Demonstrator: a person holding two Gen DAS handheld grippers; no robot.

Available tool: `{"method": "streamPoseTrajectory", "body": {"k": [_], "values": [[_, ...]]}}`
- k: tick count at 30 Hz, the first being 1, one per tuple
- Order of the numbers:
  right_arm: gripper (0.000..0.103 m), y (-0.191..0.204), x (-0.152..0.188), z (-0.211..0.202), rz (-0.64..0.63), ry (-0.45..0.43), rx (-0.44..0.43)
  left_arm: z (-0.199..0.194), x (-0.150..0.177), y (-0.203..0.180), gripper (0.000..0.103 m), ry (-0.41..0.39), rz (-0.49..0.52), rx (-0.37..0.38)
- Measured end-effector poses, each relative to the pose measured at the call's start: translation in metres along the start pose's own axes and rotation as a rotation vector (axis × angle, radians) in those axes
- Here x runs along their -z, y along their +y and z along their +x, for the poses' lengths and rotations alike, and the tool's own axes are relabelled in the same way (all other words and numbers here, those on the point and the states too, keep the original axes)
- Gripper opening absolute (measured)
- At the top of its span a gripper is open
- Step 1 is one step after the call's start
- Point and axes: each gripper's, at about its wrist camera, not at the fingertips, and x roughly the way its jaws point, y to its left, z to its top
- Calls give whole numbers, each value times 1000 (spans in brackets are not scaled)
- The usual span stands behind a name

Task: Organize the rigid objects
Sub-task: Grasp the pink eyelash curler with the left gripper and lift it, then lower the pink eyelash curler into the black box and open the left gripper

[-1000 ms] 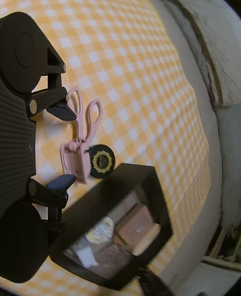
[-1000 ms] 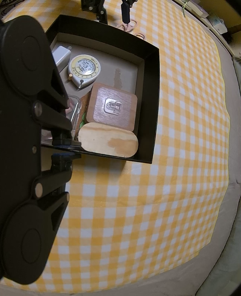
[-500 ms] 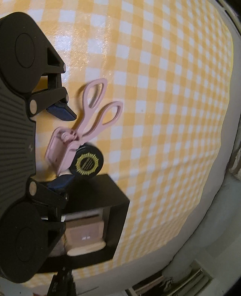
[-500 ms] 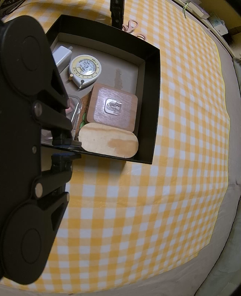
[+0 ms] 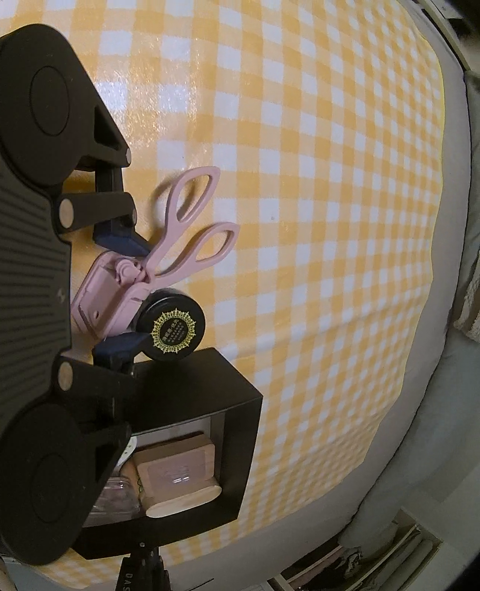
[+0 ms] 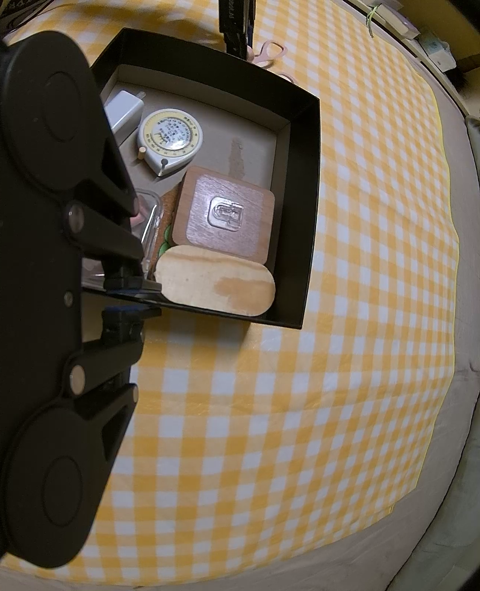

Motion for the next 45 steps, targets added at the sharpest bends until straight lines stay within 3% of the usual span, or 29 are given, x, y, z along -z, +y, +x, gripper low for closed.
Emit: {"method": "streamPoseTrajectory", "body": {"k": [6, 9, 20, 27, 32, 38, 43, 45], "values": [[6, 1, -1, 0, -3, 0, 1, -29, 0, 7, 41, -54, -25, 25], [6, 1, -1, 0, -3, 0, 2, -40, -3, 6, 28, -77, -31, 41], [6, 2, 0, 0, -8, -1, 5, -52, -3, -2, 28, -108, -1, 47], [6, 1, -1, 0, -13, 0, 6, -83, -7, -22, 28, -215, 1, 183], [6, 2, 0, 0, -15, -1, 6, -72, 2, -57, 28, -161, 53, 265], [6, 2, 0, -1, -23, -3, 8, -42, 12, -84, 28, -79, 149, 225], [6, 2, 0, -1, -27, -3, 9, -22, 12, -93, 28, -67, 222, 208], [6, 3, 0, -1, -29, -3, 10, -17, 11, -94, 29, -65, 251, 163]]}}
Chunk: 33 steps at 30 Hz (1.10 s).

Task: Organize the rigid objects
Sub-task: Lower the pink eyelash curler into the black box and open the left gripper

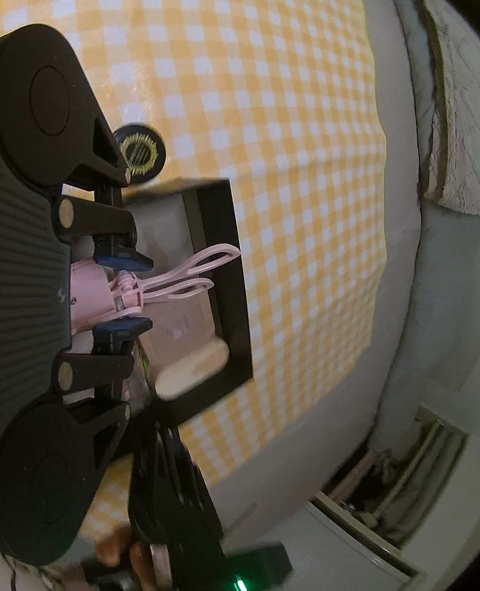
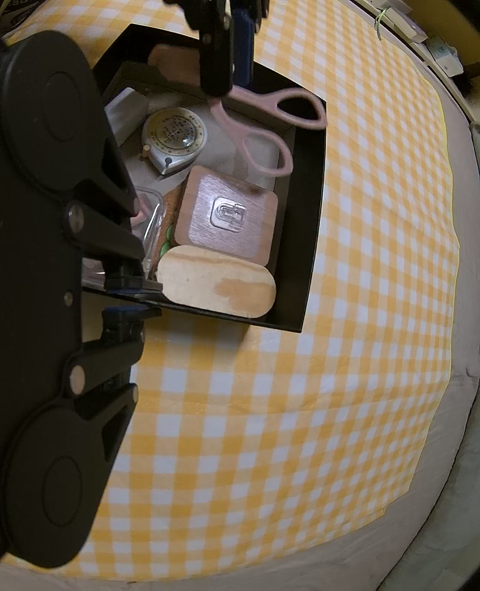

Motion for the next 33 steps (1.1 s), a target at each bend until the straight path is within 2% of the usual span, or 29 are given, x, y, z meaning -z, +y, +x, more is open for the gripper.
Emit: {"method": "streamPoseTrajectory", "body": {"k": [3, 6, 12, 18, 28, 33], "values": [[6, 0, 0, 0, 1, 0, -1, 6, -1, 0, 35, -2, 72, -89], [7, 1, 0, 0, 0, -1, -3, 5, -2, 4, 40, 2, 52, -61], [7, 1, 1, 0, -2, -1, -1, -1, 0, -8, 62, 18, 109, -35], [7, 1, 0, 0, -1, -2, -1, -3, 5, -20, 76, 39, 138, -23], [7, 2, 0, 1, -1, -2, 0, -23, 10, -34, 87, 24, 186, 0], [7, 1, 0, 0, -7, -2, 4, -37, 12, -42, 98, -12, 217, 12]]}}
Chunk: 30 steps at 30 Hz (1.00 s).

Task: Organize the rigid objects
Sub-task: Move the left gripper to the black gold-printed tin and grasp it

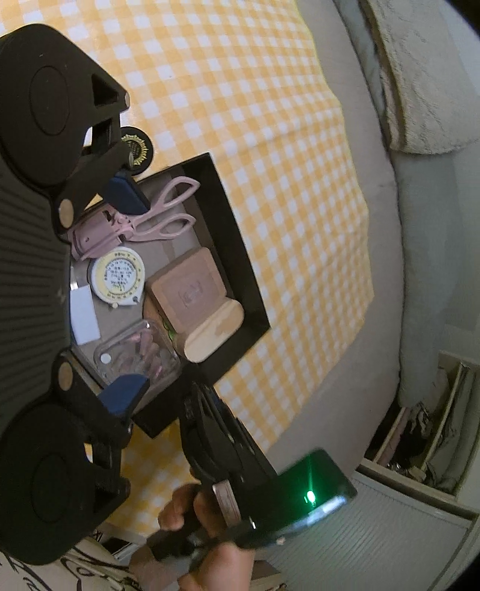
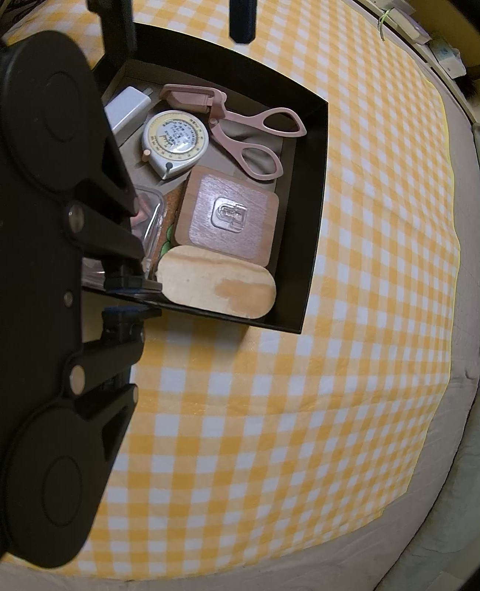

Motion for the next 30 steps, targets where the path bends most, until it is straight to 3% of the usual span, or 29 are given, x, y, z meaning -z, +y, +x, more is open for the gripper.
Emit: {"method": "streamPoseTrajectory", "body": {"k": [3, 8, 18, 25, 30], "values": [[7, 0, 1, 1, -3, -1, 3, -9, -1, -3, 103, -27, 7, 0], [6, 2, 1, 1, -9, 0, 6, -26, -4, 1, 103, -81, -9, -42], [6, 2, 1, 1, -8, -1, 6, -53, -13, 51, 103, -205, -69, -182], [6, 2, 1, 1, -7, -1, 7, -52, -6, 94, 103, -220, 1, -268], [7, 2, 1, 1, -8, -1, 8, -37, 7, 113, 103, -191, 102, -281]]}}
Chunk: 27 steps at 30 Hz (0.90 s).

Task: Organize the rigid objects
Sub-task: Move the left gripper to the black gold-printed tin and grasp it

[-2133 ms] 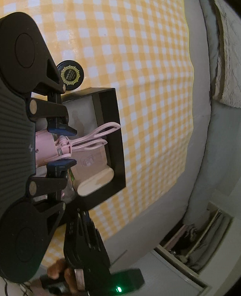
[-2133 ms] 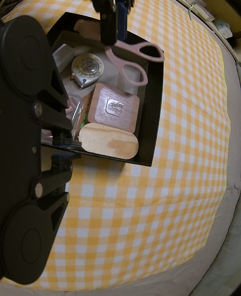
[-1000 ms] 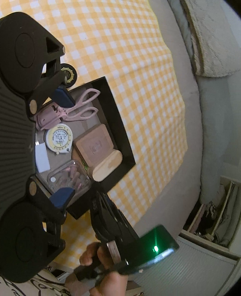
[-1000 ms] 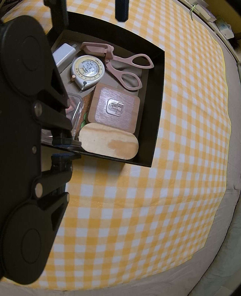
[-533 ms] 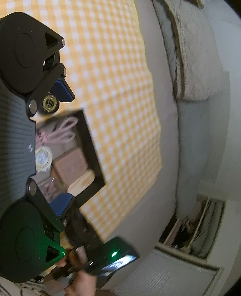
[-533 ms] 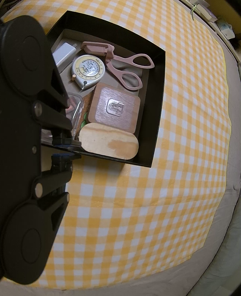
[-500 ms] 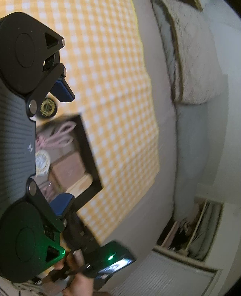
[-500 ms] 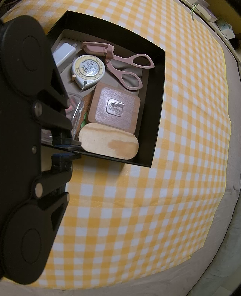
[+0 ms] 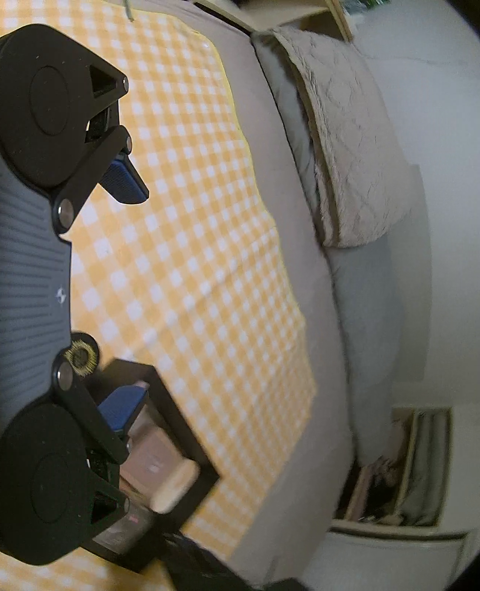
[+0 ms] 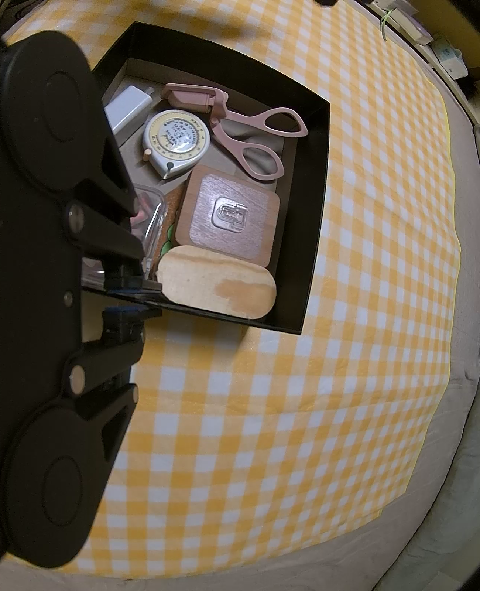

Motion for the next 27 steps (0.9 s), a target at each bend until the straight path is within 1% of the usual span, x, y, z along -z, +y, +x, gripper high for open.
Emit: {"method": "streamPoseTrajectory", "body": {"k": [3, 7, 9, 10, 13, 15, 16, 17, 18, 20, 23, 26, 27], "values": [[7, 0, 0, 0, 4, 0, -2, 12, 13, -2, 103, 32, 77, 9], [7, 0, 0, 0, 3, 1, -4, 31, 29, -7, 103, 105, 165, 82], [7, 0, 0, 0, 7, 1, -5, 39, 33, -12, 102, 149, 199, 101], [7, 0, 0, 0, 8, 2, -7, 42, 35, -14, 101, 158, 207, 115], [7, 0, 0, 0, 8, 4, -10, 49, 36, -16, 89, 185, 195, 158], [7, 0, 0, 0, 9, 3, -9, 57, 36, -20, 76, 211, 193, 171], [7, -1, 0, 0, 10, 4, -11, 61, 36, -22, 72, 227, 200, 176], [7, -1, 0, 0, 11, 4, -11, 66, 36, -24, 65, 240, 208, 181], [7, -1, 0, 0, 12, 4, -13, 70, 37, -26, 61, 251, 217, 190], [7, -1, 0, 0, 14, 4, -16, 76, 38, -31, 58, 259, 237, 208], [7, -2, 0, 0, 15, 4, -22, 81, 38, -38, 57, 258, 265, 237], [7, -3, 0, -1, 15, 5, -26, 84, 38, -43, 57, 250, 282, 244], [7, -3, 0, -1, 15, 5, -26, 85, 37, -44, 52, 249, 283, 246]]}}
